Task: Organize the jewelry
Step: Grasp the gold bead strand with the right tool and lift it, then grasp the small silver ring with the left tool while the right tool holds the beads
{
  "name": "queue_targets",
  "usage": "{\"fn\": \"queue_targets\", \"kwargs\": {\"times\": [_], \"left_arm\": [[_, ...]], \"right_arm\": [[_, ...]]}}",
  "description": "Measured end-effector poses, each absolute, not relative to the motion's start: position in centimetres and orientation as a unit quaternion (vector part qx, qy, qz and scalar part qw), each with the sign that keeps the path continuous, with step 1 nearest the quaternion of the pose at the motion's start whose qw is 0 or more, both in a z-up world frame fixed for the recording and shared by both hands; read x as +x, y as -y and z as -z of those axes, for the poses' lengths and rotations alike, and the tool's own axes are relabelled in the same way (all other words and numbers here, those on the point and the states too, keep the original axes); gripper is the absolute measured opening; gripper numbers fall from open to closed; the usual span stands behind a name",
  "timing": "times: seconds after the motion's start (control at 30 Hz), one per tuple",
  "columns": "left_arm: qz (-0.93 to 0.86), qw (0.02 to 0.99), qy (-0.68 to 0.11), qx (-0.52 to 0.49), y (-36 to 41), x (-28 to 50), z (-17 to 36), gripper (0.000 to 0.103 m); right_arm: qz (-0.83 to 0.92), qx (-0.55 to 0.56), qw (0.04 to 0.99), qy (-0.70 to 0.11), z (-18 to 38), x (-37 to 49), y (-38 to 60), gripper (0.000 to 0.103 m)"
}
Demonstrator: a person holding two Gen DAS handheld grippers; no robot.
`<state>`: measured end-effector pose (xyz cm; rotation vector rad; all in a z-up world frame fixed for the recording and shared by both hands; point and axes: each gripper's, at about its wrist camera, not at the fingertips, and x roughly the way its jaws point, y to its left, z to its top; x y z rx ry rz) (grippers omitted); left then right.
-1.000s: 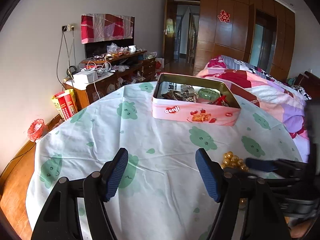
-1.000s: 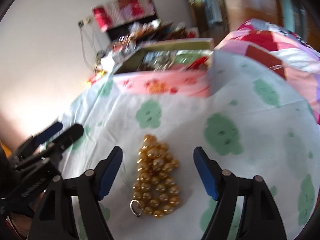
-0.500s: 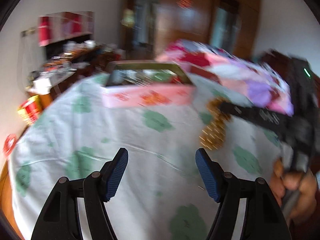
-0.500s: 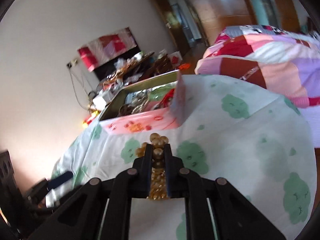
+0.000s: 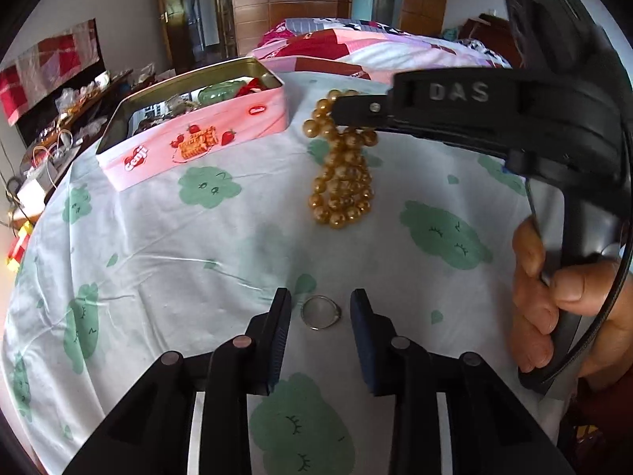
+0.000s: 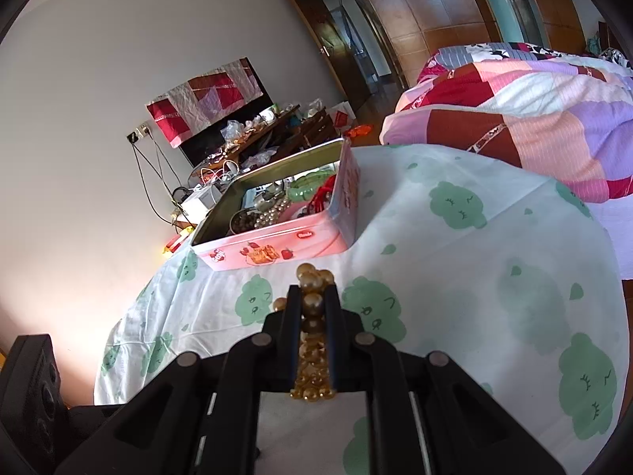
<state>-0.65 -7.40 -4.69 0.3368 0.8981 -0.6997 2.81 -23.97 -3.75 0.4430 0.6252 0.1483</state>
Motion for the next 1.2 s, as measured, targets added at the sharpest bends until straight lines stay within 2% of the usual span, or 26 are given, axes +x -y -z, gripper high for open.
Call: {"fn": "queue_targets", "kwargs": {"times": [0.07,0.13,0.4,0.67,0.87,1.2], "left_arm": [[0.331,0.828,-0.423,0.158,7.3,-0.7,4.6,0.032],[0.330,0.830,-0.424,0.151,7.0,-0.5,4.5,0.021],[0.328,0.842,-0.409,0.125,6.0,-0.5,3.8,0.021],[0.235,0.899,-0.369,0.020,1.6,1.6,2.1,0.021],[0.175,0.923,-0.343,0.013,0.7,2.9,1.4,0.021],[0.185,0.934,-0.305,-0.022,-0.3,3.3,0.3,0.021]], "right_arm": [[-0.071,0.217,0.923,-0.309,3.8,2.9,24.0,0.014],[-0.071,0.216,0.923,-0.311,3.9,3.0,24.1,0.014],[-0.071,0.215,0.925,-0.304,3.8,2.9,24.1,0.014],[-0.072,0.206,0.930,-0.294,3.4,2.5,23.8,0.014],[-0.070,0.202,0.931,-0.295,3.3,2.5,23.7,0.014],[-0.064,0.188,0.939,-0.280,2.8,2.2,23.5,0.013]]}}
